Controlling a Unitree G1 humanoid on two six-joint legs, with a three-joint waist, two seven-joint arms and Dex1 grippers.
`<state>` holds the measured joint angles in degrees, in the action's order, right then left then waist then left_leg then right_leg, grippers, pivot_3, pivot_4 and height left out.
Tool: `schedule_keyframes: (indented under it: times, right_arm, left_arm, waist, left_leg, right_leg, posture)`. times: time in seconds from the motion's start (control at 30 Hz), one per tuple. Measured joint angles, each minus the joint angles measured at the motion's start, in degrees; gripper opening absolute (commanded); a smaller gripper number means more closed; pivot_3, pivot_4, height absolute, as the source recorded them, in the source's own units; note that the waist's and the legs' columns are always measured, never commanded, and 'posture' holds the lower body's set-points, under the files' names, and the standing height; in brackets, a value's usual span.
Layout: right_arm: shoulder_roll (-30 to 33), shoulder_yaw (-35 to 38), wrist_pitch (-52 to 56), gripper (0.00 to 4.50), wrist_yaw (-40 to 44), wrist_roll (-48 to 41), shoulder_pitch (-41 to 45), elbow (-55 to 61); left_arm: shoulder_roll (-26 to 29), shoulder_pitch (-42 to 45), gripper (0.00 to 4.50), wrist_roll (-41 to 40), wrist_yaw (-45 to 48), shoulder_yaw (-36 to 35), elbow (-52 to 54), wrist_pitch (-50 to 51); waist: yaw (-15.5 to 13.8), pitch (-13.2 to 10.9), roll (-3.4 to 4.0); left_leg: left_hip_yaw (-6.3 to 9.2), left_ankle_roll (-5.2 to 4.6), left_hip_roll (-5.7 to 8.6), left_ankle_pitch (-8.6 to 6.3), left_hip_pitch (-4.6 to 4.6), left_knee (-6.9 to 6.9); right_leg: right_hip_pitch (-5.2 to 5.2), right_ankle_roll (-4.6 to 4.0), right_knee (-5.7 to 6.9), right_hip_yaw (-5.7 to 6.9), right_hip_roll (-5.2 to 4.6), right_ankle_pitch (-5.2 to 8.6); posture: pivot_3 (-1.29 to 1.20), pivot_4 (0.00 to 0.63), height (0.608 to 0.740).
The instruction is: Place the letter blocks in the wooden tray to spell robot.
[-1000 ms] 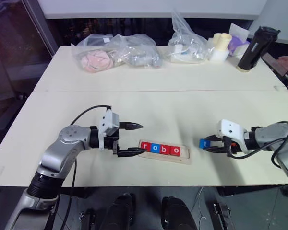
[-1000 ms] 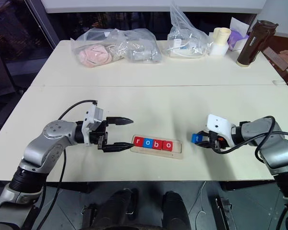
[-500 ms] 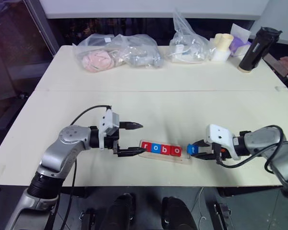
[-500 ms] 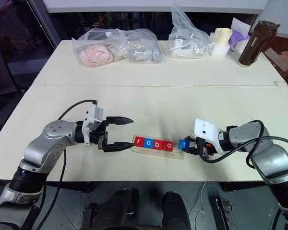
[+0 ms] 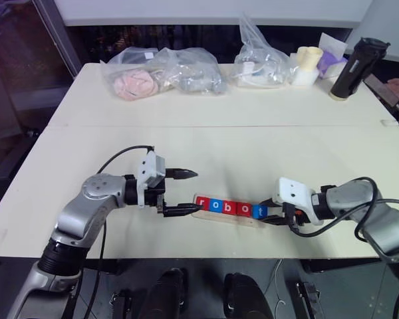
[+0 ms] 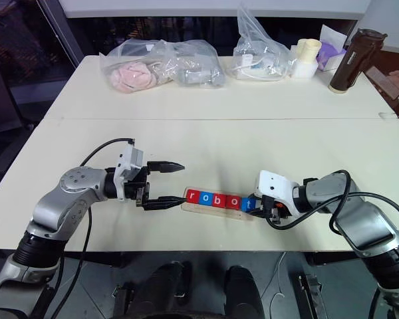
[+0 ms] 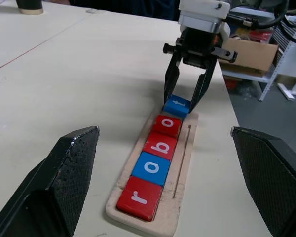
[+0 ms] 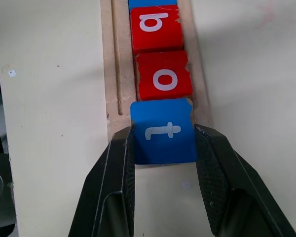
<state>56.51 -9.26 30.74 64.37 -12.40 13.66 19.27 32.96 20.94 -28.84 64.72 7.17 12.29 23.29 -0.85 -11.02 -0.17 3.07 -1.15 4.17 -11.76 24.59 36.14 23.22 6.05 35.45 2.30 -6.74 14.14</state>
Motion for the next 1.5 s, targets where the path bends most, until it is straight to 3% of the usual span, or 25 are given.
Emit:
schedule_keyframes:
  times: [0.87,1.07,1.1,1.3,1.5]
  right_arm:
    - [-1.8,-2.9,0.1,1.12,0.0,1.1,2.2,-1.0]
    - [-1.8,-2.9,0.2,4.2,0.0,1.1,2.2,-1.0]
    - [-1.8,-2.9,0.2,4.48,-0.1,1.1,2.3,-1.0]
    - [-1.8,-2.5,1.1,4.48,-0.4,0.8,3.4,-0.8]
    - [-2.0,2.8,3.7,4.48,-2.8,-1.4,3.5,0.0]
  left_arm:
    - [0.0,-0.5,4.5,-0.2,-0.7,0.0,1.3,0.2]
    - [0.0,-0.5,4.5,-0.2,-0.8,0.0,1.3,0.2]
    - [0.0,-0.5,4.5,-0.2,-0.8,0.0,1.3,0.2]
    - [0.0,-0.5,4.5,-0.4,-0.8,0.0,1.3,0.2]
    - [0.0,-0.5,4.5,-0.5,-1.2,0.0,1.3,0.4]
  waist:
    - [0.1,0.0,0.0]
    - [0.1,0.0,0.0]
    - [0.1,0.0,0.0]
    - [0.1,0.0,0.0]
    - [0.0,0.0,0.0]
  left_leg:
    - [0.0,0.0,0.0,0.0,0.0,0.02]
    - [0.0,0.0,0.0,0.01,0.0,0.02]
    - [0.0,0.0,0.0,0.0,0.0,0.02]
    - [0.0,0.0,0.0,0.01,0.0,0.03]
    - [0.0,0.0,0.0,0.01,0.0,0.04]
  right_leg:
    - [0.01,0.1,0.05,0.0,0.02,-0.06]
    - [0.01,0.12,0.06,0.0,0.02,-0.07]
    - [0.01,0.12,0.06,0.0,0.02,-0.07]
    - [0.01,0.12,0.08,0.0,0.02,-0.07]
    - [0.0,0.12,0.08,0.0,0.01,-0.07]
  posture:
    - [0.0,0.15,0.738]
    - [0.0,0.15,0.738]
    - [0.0,0.15,0.738]
    - [0.0,0.15,0.738]
    - [0.0,0.15,0.738]
